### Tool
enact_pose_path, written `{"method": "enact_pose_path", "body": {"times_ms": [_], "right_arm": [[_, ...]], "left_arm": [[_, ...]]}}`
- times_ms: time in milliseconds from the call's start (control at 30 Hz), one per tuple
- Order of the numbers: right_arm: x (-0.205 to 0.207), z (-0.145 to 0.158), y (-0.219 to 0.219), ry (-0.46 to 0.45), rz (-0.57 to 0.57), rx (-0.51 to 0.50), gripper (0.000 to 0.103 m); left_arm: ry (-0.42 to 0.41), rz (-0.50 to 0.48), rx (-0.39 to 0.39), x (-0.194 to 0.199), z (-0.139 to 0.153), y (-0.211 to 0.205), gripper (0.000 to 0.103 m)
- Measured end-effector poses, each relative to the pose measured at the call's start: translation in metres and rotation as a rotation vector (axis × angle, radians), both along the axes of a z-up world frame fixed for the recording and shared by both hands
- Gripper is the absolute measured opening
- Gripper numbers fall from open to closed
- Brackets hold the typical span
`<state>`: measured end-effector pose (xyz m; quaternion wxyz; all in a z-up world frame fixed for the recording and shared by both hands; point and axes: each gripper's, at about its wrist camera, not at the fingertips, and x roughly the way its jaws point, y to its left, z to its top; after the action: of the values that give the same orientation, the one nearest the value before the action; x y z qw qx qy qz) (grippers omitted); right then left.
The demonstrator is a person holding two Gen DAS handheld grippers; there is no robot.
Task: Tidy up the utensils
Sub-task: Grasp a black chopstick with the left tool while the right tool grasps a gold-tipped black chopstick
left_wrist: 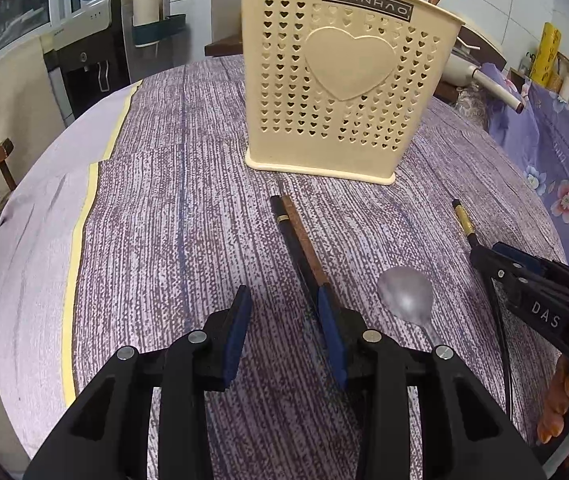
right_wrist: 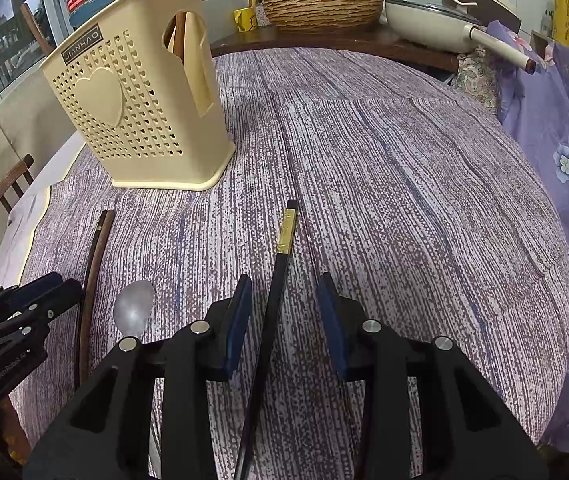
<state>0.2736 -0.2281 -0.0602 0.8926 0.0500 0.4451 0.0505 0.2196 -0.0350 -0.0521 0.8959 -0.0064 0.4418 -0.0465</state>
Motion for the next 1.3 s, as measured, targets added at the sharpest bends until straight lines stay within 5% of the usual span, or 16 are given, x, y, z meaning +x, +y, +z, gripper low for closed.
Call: {"method": "enact_pose_path", "body": {"times_ms": [300,733,967,1300], "right_arm": [[-0.003,0.001,0.002,-0.007,0.009,-0.01,0.036],[0.011,0.002,0.002,0.023,-0.001,0.0,0.033],[0.031,0.003,0.003,0.032,-0.025,-0.004,0.023],[0.034,0.001,0.012,-0.003,-0.039,-0.063,0.01]], "left_arm": [[-0.002,0.015,0.052,0.003,0.0,-0.005,0.036],[0.042,0.06,0.023,0.018,-0.001,0.004,0.036],[0.047,0.059,0.058,0.035,-0.001,-0.004,0.035],[0.012,0.084,0.112,0.036,-0.002,-0.006,0.014]]}}
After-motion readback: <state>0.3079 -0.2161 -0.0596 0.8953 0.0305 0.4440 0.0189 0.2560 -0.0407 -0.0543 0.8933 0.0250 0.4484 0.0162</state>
